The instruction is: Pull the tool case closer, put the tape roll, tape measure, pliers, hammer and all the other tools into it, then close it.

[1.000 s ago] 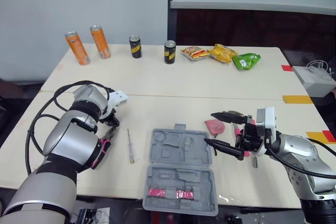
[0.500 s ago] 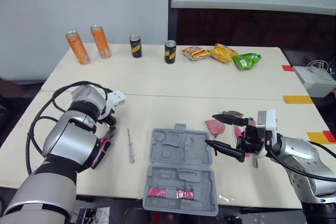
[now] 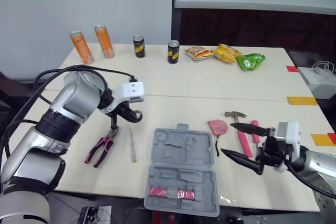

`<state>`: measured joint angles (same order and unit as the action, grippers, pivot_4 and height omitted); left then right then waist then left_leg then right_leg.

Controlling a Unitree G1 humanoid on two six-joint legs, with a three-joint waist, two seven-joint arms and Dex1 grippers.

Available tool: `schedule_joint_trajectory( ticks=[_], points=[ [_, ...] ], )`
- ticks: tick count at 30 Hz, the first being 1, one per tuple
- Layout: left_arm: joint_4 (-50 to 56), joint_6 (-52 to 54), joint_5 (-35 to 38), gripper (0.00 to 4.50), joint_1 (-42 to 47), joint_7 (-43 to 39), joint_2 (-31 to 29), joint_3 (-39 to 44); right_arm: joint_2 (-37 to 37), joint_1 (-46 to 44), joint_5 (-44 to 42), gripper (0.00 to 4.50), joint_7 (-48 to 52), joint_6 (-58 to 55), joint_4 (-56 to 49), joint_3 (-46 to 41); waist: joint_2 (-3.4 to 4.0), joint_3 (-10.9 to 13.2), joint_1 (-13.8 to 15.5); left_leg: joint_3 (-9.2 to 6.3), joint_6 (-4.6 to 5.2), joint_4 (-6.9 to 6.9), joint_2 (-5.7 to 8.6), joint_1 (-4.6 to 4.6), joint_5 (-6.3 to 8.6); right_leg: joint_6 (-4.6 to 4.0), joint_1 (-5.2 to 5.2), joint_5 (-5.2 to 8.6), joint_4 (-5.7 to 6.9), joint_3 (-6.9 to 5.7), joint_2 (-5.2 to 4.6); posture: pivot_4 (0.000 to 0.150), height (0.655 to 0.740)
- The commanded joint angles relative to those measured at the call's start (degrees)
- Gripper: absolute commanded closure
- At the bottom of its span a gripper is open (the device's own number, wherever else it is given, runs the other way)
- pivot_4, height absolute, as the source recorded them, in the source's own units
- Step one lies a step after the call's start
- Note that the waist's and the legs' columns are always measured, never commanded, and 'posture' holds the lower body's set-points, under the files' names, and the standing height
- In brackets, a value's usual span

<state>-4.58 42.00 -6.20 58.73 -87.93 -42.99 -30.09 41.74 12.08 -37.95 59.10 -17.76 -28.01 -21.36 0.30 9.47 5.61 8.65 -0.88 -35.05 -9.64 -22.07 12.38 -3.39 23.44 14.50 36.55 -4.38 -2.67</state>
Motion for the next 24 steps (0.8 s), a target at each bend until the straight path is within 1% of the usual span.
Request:
schedule_joint_trajectory(
  ticks=[1,3,6,8,10,12,15,18,24],
  points=[
    [0.4,-5.7,-0.5,4.46,2.1,-2.5,1.6,-2.9,0.8,3.8,-1.4,0.00,0.3,0.5,-3.3,-5.1,0.05,0.0,0.0,0.01,0.00,0.00,0.00,0.00,0.00,0.00,-0.01,0.00,0.01,0.01,0.00,0.150,0.7400],
    [-0.8,-6.5,-0.4,4.46,2.7,-3.2,2.6,-4.6,0.9,5.5,-0.9,0.00,0.6,1.0,-3.4,-6.0,0.06,0.0,-0.3,0.01,0.00,0.01,0.02,-0.05,0.00,0.01,-0.02,0.01,0.00,0.01,0.00,0.150,0.7400],
    [-6.3,-12.5,-2.3,4.46,4.9,-3.1,6.8,-8.9,0.6,7.5,-0.3,0.00,0.6,1.9,-3.9,-7.1,0.08,0.0,-0.5,-0.01,0.00,0.01,0.02,-0.07,0.00,0.03,-0.02,0.01,0.00,0.01,0.03,0.150,0.7400],
    [-10.1,-16.2,-3.4,4.46,6.1,-2.8,9.2,-10.8,0.5,7.8,-0.1,0.00,0.2,2.1,-4.5,-6.8,0.09,-0.1,-0.6,-0.04,0.00,0.00,0.03,-0.08,0.00,0.10,-0.05,-0.02,-0.02,0.00,0.03,0.150,0.7400],
    [-12.8,-18.9,-4.0,4.46,6.8,-3.0,11.0,-11.9,0.5,7.4,0.2,0.00,-0.3,2.2,-5.1,-6.2,0.09,-0.1,-0.8,-0.04,0.00,0.00,0.03,-0.11,0.00,0.44,-0.05,-0.22,-0.05,0.00,0.03,0.150,0.7400],
    [-15.6,-21.1,-4.9,4.46,7.1,-3.0,12.8,-13.3,0.5,6.7,0.6,0.00,-0.6,2.6,-5.0,-5.6,0.09,-0.1,-1.0,-0.05,0.01,0.00,0.04,-0.13,0.00,0.49,-0.04,-0.25,-0.07,0.00,0.03,0.150,0.7400],
    [-19.7,-26.7,-7.5,4.46,7.1,-1.8,14.0,-15.1,0.4,5.3,1.2,0.00,-1.6,2.7,-5.4,-4.3,0.09,-0.1,-1.3,-0.07,0.00,0.00,0.05,-0.12,0.00,0.53,-0.05,-0.27,-0.05,-0.02,0.03,0.150,0.7400],
    [-22.9,-29.3,-8.9,4.46,7.4,-1.1,15.3,-15.4,0.4,4.8,1.4,0.00,-2.1,2.6,-5.9,-3.6,0.10,-0.1,-1.2,-0.13,0.00,0.00,0.05,-0.12,0.00,0.57,-0.07,-0.29,-0.05,-0.05,0.04,0.150,0.7400],
    [-23.9,-30.6,-9.9,4.46,6.9,-2.3,16.8,-14.8,0.3,5.8,1.4,0.00,-2.1,3.1,-6.4,-4.2,0.11,-0.1,-1.1,-0.34,0.01,-0.07,0.09,-0.12,0.00,0.63,-0.07,-0.31,-0.10,-0.25,-0.04,0.150,0.7400]
  ],
)
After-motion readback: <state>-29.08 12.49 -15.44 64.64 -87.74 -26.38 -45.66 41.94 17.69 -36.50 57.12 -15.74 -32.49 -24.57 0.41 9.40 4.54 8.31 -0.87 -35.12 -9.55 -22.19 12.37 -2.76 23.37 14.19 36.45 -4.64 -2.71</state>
